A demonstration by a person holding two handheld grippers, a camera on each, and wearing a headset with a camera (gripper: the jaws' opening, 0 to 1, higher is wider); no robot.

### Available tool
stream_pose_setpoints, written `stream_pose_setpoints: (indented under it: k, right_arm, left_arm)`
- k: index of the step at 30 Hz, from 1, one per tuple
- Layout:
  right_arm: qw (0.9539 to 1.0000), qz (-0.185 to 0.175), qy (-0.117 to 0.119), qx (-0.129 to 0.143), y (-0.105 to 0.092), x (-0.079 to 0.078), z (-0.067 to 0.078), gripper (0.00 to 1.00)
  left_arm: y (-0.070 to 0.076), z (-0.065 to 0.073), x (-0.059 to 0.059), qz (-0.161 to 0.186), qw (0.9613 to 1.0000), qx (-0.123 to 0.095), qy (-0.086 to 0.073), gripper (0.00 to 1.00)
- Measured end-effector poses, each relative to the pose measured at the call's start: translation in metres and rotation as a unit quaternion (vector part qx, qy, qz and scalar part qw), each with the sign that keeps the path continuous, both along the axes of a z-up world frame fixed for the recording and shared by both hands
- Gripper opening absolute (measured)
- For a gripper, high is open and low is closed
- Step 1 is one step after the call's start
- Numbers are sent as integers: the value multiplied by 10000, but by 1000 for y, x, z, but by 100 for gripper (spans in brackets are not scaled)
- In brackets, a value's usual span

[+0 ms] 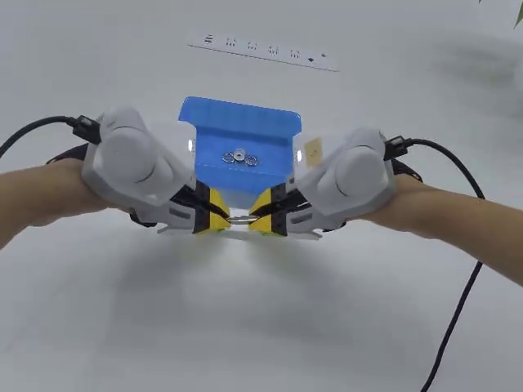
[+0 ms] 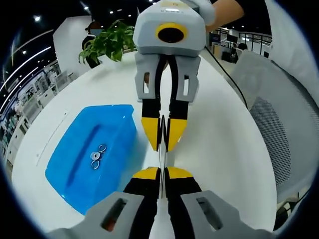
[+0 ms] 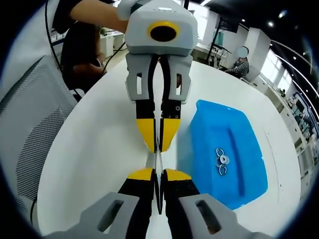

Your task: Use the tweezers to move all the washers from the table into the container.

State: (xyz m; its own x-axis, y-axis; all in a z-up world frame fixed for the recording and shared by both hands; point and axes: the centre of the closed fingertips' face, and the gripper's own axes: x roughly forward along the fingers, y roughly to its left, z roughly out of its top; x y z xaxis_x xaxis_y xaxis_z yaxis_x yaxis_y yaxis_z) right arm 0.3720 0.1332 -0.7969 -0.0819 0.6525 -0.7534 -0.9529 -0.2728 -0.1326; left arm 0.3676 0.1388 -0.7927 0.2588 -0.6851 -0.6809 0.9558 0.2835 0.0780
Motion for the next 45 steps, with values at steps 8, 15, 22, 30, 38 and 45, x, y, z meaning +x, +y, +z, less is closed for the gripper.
stream_pose_setpoints:
  k: [8,15,22,30,38,45]
  right_arm:
    - [9999,-66,79,-21,3,2,-3,8]
    - [9999,-136,52,-29,6,3,-3,11]
    - [9997,-151,-58,-167,1,3,-5,12]
    - [9991,-417,21,-113,-5,8,3,14]
    - [9948,-938,-51,391,-12,13,26,21]
    - [9854,-1370,-190,996,-19,11,57,30]
  left_arm:
    - [5,-1,3,103,9999,-9,45,8]
    - [8,-2,6,173,9998,55,54,9]
    - [11,-5,4,261,9995,133,123,13]
    - [16,2,3,382,9991,144,77,16]
    - [18,34,1,1081,9903,-877,36,22]
    - [21,69,-10,1261,9814,-1412,-331,32]
